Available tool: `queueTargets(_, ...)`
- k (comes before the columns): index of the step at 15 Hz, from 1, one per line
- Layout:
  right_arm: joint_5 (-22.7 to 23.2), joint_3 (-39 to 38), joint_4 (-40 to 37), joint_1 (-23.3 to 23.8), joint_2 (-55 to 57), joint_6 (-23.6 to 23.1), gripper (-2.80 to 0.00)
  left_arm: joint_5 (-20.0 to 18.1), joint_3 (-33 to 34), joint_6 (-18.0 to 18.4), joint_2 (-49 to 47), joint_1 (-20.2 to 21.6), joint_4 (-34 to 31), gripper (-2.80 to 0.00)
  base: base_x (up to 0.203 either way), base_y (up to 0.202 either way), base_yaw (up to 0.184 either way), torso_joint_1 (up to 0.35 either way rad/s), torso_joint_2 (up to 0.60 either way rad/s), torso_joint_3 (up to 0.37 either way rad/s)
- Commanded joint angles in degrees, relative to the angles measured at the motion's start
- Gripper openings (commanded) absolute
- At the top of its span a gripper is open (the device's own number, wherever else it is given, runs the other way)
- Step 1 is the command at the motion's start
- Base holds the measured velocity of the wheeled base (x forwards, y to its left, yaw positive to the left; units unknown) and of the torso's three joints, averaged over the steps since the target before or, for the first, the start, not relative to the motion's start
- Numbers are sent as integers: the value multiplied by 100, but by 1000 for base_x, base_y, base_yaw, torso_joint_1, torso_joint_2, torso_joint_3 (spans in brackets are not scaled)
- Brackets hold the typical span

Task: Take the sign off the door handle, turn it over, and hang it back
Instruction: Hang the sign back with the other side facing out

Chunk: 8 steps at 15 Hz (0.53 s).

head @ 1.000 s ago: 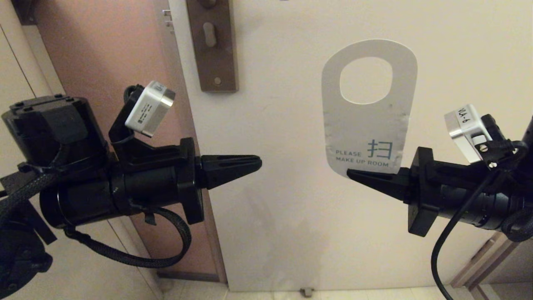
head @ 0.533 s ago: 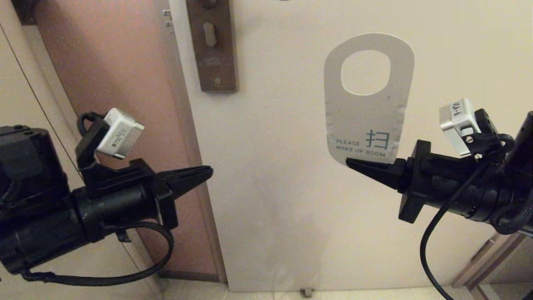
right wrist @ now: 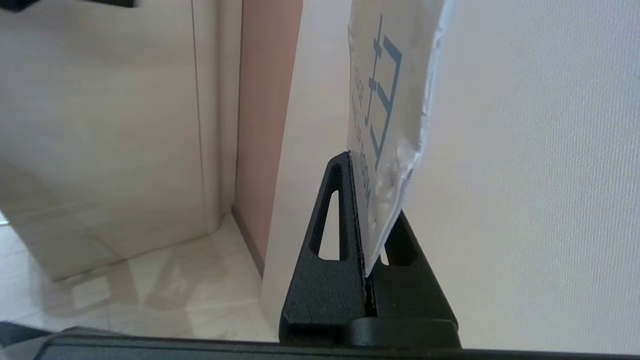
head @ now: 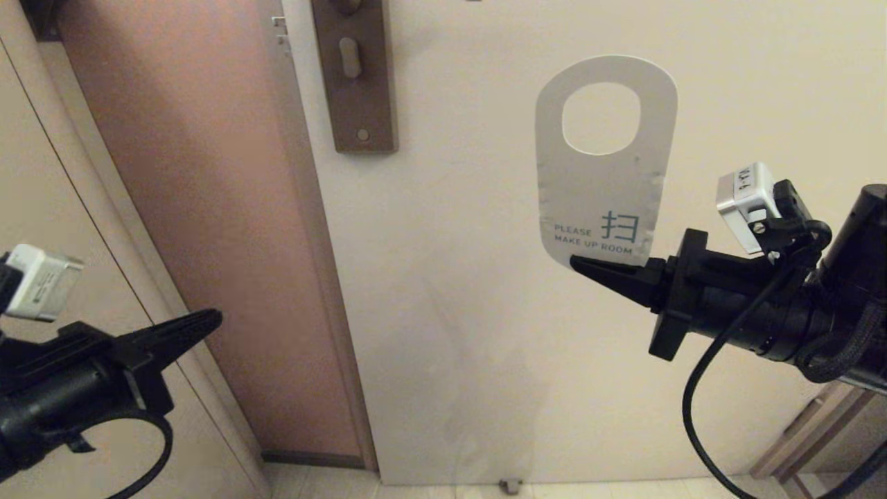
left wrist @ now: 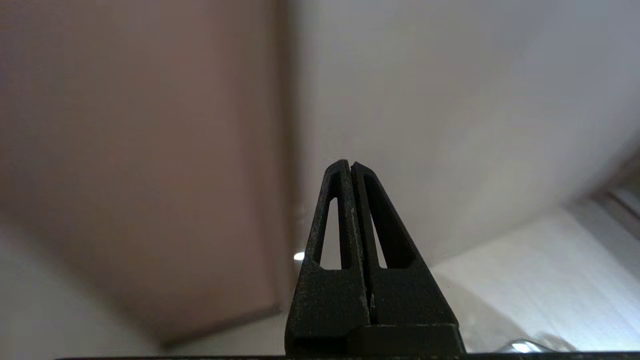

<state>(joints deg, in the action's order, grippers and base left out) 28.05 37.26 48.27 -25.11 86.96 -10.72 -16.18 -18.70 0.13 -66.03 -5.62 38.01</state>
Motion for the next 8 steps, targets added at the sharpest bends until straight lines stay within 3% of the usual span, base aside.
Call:
queueTargets(1,0,58,102,-2,182,-10,-280,157,530,-30,676,349,28,-280,0,0,0,0,0,0)
queueTargets(6,-204,177,174,-2,269,-10,-280,510,1601,-229,1893,402,-62,-280,0,0,0,0,0,0)
queueTargets(8,-305,177,174,-2,260,-18,-280,667,1814,-263,2414,409,-462,-280,0,0,0,0,0,0)
